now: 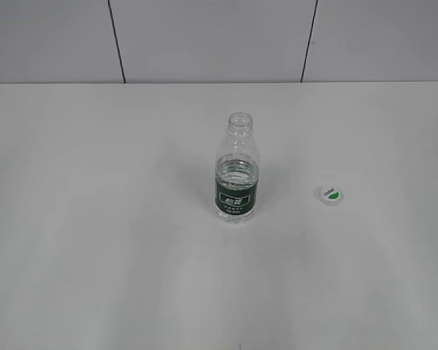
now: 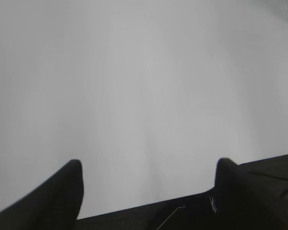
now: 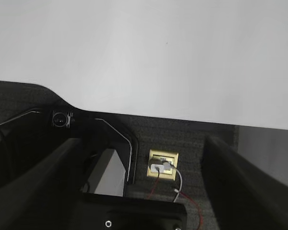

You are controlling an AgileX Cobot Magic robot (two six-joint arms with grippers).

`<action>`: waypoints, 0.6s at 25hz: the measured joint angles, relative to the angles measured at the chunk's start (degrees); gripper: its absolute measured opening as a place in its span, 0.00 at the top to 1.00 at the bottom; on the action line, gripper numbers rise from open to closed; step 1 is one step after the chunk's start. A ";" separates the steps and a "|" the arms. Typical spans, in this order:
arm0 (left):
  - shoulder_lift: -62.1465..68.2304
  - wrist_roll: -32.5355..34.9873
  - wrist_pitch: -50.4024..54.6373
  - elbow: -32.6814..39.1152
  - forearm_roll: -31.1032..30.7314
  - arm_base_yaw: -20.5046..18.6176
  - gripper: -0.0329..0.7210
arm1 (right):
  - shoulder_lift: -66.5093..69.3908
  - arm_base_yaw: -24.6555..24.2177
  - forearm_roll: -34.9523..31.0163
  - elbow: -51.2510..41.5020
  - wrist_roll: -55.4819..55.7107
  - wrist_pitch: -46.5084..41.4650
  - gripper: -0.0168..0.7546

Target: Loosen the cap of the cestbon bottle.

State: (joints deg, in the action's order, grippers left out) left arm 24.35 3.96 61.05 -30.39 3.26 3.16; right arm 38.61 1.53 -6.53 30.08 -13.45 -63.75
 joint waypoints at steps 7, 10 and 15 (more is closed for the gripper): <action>-7.15 0.00 0.08 0.00 -0.20 0.00 0.30 | -6.38 0.00 0.00 -0.04 1.15 0.59 0.22; -10.25 0.00 0.15 0.00 -0.20 0.00 0.30 | -8.90 0.00 0.00 -0.04 1.34 0.59 0.22; -15.36 0.00 0.21 0.00 -0.20 0.00 0.30 | -13.10 0.00 0.00 -0.04 1.46 0.59 0.22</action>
State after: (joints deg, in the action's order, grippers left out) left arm 9.00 3.96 61.26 -30.39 3.06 3.16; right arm 25.51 1.53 -6.53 30.03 -11.99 -63.16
